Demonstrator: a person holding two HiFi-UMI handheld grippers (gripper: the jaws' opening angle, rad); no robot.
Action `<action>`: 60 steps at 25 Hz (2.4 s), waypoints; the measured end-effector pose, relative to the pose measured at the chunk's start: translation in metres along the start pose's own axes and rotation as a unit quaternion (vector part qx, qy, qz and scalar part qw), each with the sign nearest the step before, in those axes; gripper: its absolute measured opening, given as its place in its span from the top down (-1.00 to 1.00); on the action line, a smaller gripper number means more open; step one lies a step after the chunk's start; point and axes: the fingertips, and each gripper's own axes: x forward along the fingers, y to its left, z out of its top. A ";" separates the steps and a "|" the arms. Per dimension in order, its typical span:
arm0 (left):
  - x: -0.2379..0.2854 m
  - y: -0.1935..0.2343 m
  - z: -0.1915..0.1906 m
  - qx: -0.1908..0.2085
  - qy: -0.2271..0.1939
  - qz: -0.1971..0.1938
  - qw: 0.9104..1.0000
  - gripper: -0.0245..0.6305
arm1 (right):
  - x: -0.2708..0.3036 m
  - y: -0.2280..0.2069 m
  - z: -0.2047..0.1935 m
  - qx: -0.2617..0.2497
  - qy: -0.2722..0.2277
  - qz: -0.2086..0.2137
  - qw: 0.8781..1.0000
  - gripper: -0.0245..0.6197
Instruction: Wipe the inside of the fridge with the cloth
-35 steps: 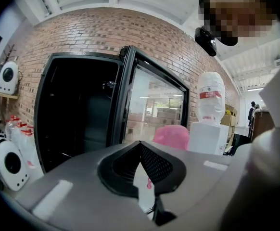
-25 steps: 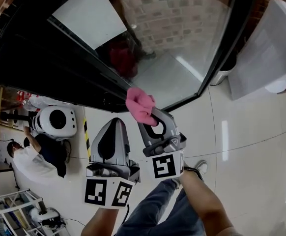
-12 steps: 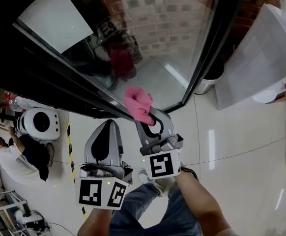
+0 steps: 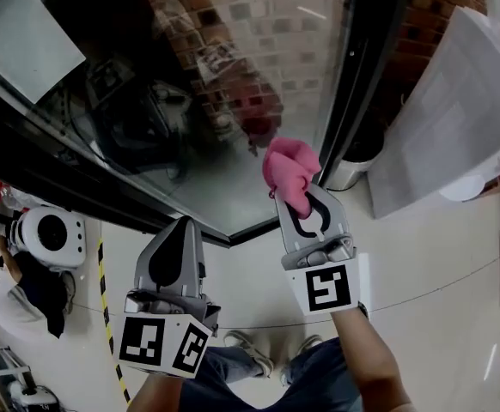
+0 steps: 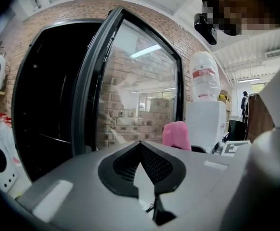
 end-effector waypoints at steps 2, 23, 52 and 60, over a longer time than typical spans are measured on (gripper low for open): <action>0.008 0.002 -0.013 0.006 0.005 -0.003 1.000 0.88 | -0.003 -0.022 -0.006 0.026 -0.008 -0.021 0.999 0.73; 0.006 0.040 -0.116 0.005 -0.093 -0.004 0.996 0.88 | -0.028 0.060 -0.006 -0.035 -0.125 0.056 0.990 0.73; 0.023 0.040 -0.159 0.010 -0.081 0.050 0.995 0.88 | 0.007 0.100 -0.118 -0.046 -0.044 0.108 0.992 0.73; 0.035 0.022 -0.165 0.007 -0.074 0.040 0.996 0.88 | -0.003 0.017 -0.145 -0.033 -0.017 0.039 0.999 0.73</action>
